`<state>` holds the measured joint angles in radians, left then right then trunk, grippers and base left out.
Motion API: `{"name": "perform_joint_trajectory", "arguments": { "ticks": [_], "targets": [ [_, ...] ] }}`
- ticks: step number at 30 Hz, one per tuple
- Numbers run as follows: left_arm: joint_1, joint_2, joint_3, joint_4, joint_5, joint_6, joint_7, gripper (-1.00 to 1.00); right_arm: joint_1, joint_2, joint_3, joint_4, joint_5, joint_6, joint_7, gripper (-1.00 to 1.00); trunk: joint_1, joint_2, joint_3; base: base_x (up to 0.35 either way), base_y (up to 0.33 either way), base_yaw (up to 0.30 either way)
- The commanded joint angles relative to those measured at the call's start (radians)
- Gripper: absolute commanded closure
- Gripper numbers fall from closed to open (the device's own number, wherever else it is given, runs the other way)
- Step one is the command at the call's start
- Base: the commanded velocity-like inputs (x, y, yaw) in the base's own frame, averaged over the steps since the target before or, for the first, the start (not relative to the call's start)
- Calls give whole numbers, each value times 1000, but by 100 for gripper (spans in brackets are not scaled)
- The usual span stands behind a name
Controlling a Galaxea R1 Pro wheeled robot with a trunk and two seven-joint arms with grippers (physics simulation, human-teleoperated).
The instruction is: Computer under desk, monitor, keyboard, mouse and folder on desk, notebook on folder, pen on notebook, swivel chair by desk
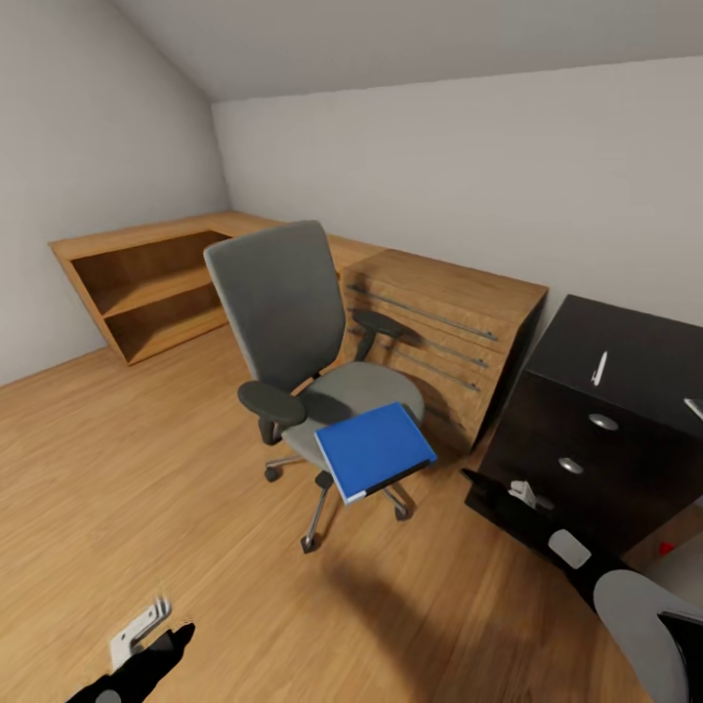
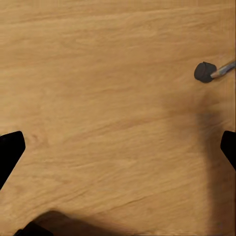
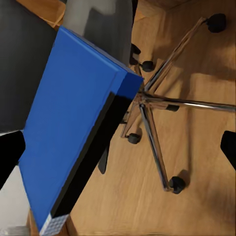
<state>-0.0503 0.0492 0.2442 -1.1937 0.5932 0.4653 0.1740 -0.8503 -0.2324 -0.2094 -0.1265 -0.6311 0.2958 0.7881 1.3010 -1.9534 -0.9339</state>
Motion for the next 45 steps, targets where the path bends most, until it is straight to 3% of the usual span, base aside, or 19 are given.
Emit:
{"name": "perform_joint_trajectory", "arguments": {
  "ticks": [1,5,9,34,45],
  "targets": [
    [0,0,-1,6,16,4,4,-100,2,0,-8,0,11,10,39,-100,4,-8,-4,0,0,0],
    [0,0,-2,16,22,4,0,-100,7,-1,-8,1,43,9,139,-100,19,-36,-17,0,0,0],
    [0,-2,-3,19,22,-4,0,-100,16,-1,-8,1,53,8,171,-100,34,-64,-29,0,0,0],
    [0,-6,-3,25,23,-10,1,-100,27,-15,-8,1,55,5,181,-100,130,-239,-107,0,0,0],
    [0,-5,-2,33,23,-11,0,-100,27,-15,-7,0,57,5,183,-100,130,-239,-107,0,0,0]
  ]
}}
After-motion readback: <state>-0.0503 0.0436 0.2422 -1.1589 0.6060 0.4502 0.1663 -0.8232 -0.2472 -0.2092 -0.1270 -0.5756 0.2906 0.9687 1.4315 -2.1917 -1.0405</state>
